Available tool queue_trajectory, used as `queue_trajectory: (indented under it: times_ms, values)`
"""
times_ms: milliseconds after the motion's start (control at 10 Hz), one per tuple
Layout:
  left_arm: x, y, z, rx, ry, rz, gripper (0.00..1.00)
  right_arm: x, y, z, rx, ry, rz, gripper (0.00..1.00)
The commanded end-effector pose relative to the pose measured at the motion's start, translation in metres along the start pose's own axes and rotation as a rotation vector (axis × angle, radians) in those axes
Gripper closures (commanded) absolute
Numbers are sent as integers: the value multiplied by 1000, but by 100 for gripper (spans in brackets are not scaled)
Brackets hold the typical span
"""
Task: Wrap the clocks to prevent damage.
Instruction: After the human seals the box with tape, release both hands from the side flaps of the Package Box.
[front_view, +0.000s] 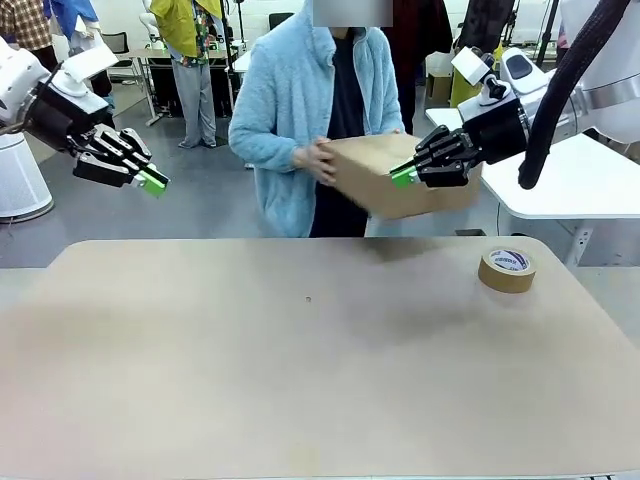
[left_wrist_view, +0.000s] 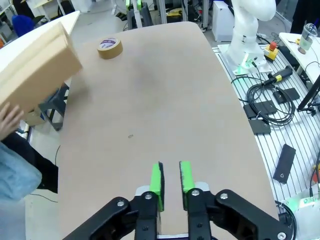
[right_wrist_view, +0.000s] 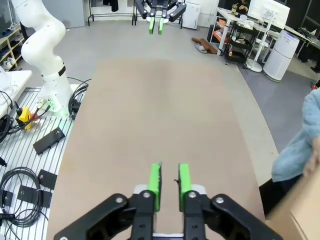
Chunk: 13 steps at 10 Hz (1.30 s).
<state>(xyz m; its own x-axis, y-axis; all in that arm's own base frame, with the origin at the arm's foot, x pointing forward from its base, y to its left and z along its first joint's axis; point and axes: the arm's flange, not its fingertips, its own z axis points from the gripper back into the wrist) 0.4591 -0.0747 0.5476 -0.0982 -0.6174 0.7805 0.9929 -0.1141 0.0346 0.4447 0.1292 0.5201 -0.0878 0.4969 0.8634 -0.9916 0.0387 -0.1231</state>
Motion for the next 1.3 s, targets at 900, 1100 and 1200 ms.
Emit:
queue_trajectory:
  times_ms: [900,1100,1200]
  values:
    - [-2,-6,-2,-32,-24,32,0,-2,22,-1,27,6,-40,0]
    - [-3,-7,-3,-31,-14,11,0,-1,19,-2,11,5,-10,0]
    - [-3,-7,-3,-31,-14,11,0,-1,19,-2,11,5,-10,0]
